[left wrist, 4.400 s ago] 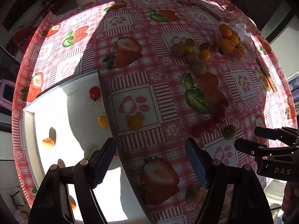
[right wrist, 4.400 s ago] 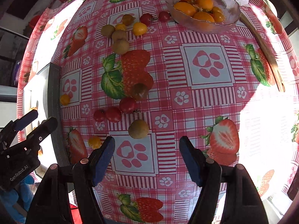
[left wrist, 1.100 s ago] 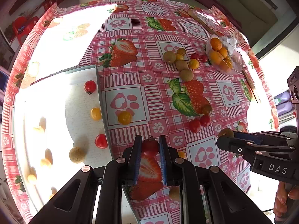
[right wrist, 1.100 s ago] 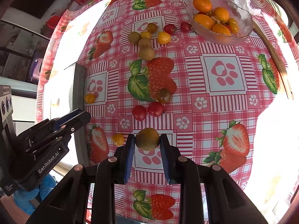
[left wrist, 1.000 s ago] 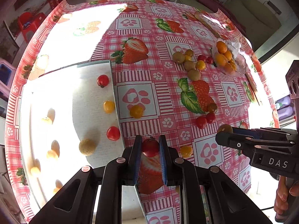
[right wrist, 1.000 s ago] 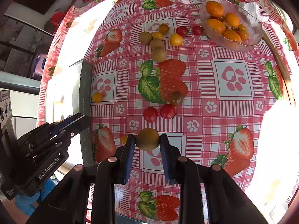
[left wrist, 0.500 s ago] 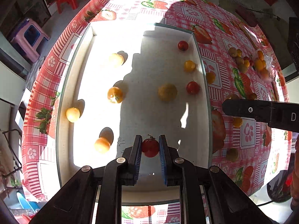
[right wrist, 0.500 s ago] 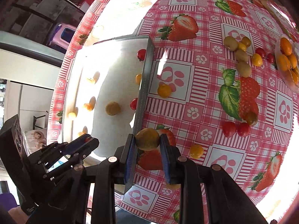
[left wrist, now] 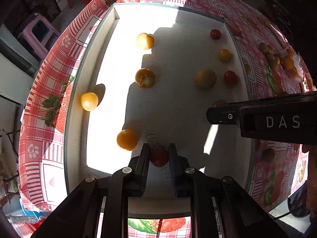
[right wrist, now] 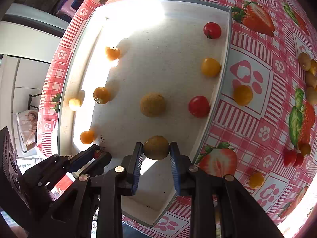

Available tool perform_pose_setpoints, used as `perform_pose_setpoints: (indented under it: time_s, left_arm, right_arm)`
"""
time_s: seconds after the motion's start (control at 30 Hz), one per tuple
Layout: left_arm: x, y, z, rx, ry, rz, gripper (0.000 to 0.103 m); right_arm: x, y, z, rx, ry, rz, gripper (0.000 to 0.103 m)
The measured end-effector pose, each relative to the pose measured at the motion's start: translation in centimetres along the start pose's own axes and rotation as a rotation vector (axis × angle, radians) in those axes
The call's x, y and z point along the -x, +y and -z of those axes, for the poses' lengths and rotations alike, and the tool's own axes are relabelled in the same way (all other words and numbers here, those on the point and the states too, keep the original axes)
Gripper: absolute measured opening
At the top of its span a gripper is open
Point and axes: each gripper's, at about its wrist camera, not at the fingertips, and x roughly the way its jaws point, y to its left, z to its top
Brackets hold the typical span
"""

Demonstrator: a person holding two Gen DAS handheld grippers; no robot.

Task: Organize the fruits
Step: 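Carry both fruits over the white tray and open both grippers to drop them, then grasp a yellow tomato with the left gripper while the right gripper grasps a dark brown tomato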

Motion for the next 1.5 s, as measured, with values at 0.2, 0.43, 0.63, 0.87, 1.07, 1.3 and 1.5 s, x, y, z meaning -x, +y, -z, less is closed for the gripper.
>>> perform_pose_setpoints:
  time_s: [0.2,0.43,0.63,0.87,1.07,1.3,1.5]
  left_arm:
    - [0.1,-0.2,-0.2,-0.006,0.005,-0.008,0.02]
    - [-0.1,-0.6,-0.5,-0.004,0.013,-0.027,0.048]
    - [0.4,-1.0,-0.7,-0.024,-0.005,-0.066,0.072]
    - [1.4,-3.3,-2.3,-0.095,-0.013,-0.075,0.072]
    - [2.8,-7.1,-4.9,-0.185,-0.056,-0.057,0.072]
    - [3.5,-11.8,-8.0,-0.288,-0.084,-0.012,0.072]
    - [2.4,-15.8,-6.9,-0.374,-0.046,0.027,0.072]
  right_arm:
    - [-0.6,1.1,-0.7,0.034,-0.001,0.024,0.031]
    - [0.8,0.7,-0.8,0.029,-0.027,-0.01,0.054]
    - [3.8,0.3,-0.6,0.011,-0.11,-0.035,0.07]
    - [6.4,-3.7,0.8,-0.095,-0.163,-0.033,0.073]
    - [7.9,-9.2,3.3,-0.234,-0.184,-0.002,0.073]
    - [9.3,-17.2,6.6,-0.418,-0.207,0.04,0.073]
    - [9.4,-21.4,8.5,-0.536,-0.215,0.04,0.073]
